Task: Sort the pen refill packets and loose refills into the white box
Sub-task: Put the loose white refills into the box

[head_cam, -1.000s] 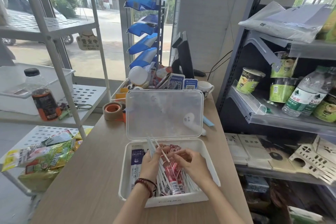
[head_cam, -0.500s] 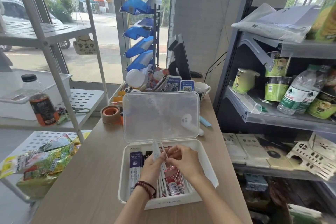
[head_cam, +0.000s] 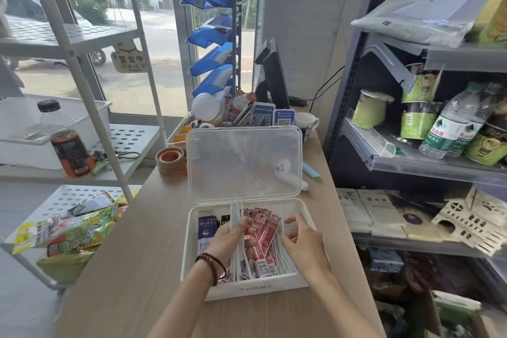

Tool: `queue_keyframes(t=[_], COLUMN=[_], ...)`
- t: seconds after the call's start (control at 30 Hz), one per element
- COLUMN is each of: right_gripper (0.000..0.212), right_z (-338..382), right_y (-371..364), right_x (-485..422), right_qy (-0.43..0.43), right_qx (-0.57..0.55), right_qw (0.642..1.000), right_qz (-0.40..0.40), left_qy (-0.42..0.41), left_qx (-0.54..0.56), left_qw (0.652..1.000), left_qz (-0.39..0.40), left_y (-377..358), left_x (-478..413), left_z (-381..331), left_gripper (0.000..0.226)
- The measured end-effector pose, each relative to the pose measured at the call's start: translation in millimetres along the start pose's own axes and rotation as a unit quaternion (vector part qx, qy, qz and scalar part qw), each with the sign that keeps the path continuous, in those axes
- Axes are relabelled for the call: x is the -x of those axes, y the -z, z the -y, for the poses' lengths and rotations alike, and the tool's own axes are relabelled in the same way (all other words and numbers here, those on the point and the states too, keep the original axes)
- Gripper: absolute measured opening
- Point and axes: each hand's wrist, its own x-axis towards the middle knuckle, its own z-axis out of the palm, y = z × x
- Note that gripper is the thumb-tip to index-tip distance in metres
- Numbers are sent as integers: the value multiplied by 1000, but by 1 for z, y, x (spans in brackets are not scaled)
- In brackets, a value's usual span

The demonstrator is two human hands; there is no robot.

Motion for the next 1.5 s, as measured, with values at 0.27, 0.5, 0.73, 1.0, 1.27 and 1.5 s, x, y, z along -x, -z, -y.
queue_keyframes(t=[0.27, 0.5, 0.73, 1.0, 1.27, 1.5], right_gripper=[14, 16, 28, 16, 17, 14], right_z=[1, -6, -9, 11, 19, 21], right_y=[-11, -21, -24, 6, -1, 6], right_x=[1, -2, -8, 3, 1, 0], right_qy=[-44, -107, -148, 29, 43, 58], right_qx=[92, 156, 141, -159, -103, -127], right_qw=[994, 981, 979, 985, 994, 990], right_qz=[-45, -42, -7, 64, 17, 36], left_qy=[41, 13, -10, -75, -126, -123], left_qx=[-156, -25, -4, -71, -153, -155], left_qw=[987, 999, 1000, 993, 978, 979], left_qz=[14, -23, -12, -54, -65, -37], left_y=[12, 3, -18, -20, -23, -23], left_x=[20, 14, 6, 0, 2, 1], left_z=[3, -5, -6, 7, 5, 5], left_gripper=[40, 14, 30, 46, 29, 25])
